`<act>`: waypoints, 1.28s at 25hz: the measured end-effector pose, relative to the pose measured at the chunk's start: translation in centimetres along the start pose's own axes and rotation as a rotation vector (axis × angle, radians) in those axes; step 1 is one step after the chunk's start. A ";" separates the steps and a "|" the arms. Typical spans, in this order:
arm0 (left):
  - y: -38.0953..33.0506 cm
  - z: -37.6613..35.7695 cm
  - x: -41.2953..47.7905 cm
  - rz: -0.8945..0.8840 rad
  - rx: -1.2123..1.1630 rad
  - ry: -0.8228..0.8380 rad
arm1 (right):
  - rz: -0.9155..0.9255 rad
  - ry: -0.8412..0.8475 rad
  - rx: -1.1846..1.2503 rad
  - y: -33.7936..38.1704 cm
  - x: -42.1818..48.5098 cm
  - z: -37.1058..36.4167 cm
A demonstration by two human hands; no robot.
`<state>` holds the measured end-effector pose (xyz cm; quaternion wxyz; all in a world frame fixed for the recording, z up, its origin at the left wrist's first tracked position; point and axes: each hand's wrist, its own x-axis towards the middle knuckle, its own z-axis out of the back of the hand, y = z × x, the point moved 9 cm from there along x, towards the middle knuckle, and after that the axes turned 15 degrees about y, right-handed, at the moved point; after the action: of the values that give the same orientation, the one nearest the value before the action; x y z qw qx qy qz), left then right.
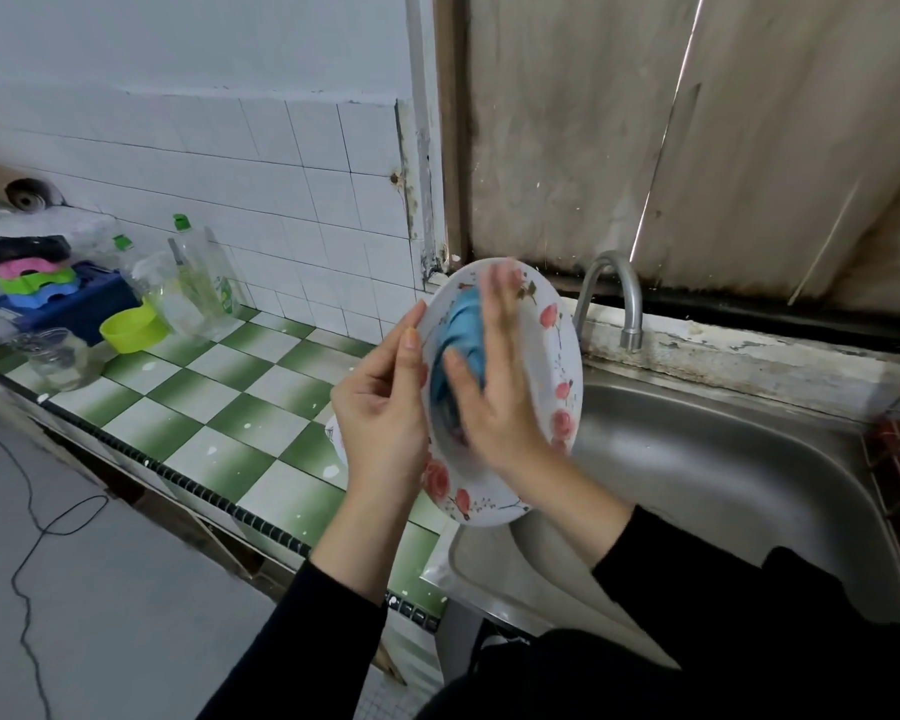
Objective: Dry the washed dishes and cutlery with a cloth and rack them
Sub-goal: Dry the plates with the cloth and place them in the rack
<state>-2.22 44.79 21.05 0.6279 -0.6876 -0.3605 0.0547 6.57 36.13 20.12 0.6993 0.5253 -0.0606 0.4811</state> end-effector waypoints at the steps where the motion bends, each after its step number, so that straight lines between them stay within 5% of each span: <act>1: -0.4 0.5 0.1 -0.018 0.001 -0.024 | 0.055 0.085 -0.004 0.7 -1.4 -1.8; 4: -1.7 1.9 0.2 -0.055 0.011 -0.054 | 0.055 0.202 -0.130 -1.2 -5.8 -3.8; 8: -1.9 1.1 -0.4 -0.039 0.029 0.001 | -0.252 -0.082 -0.177 -7.5 -7.4 1.0; 15: -2.6 0.1 -0.6 -0.096 0.063 0.052 | -0.593 -0.683 0.677 -11.4 -4.2 7.2; 18: 0.4 1.8 -0.6 0.062 -0.010 -0.053 | -0.649 -0.760 1.039 -13.1 -3.3 7.5; 23: 7.6 2.0 -3.2 0.741 -0.310 -0.059 | -0.389 -0.534 1.292 -12.2 -1.0 8.6; 29: 6.9 2.9 -1.5 0.671 -0.653 -0.079 | -0.502 -0.005 1.045 -11.3 -1.1 7.9; 32: 5.6 3.4 -0.8 0.558 -0.512 -0.043 | -0.604 0.216 0.759 -10.8 -1.4 6.3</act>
<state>-2.14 47.40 14.99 0.3890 -0.8927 -0.1744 0.1460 16.43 30.46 14.73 0.5689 0.6841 0.3466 0.2970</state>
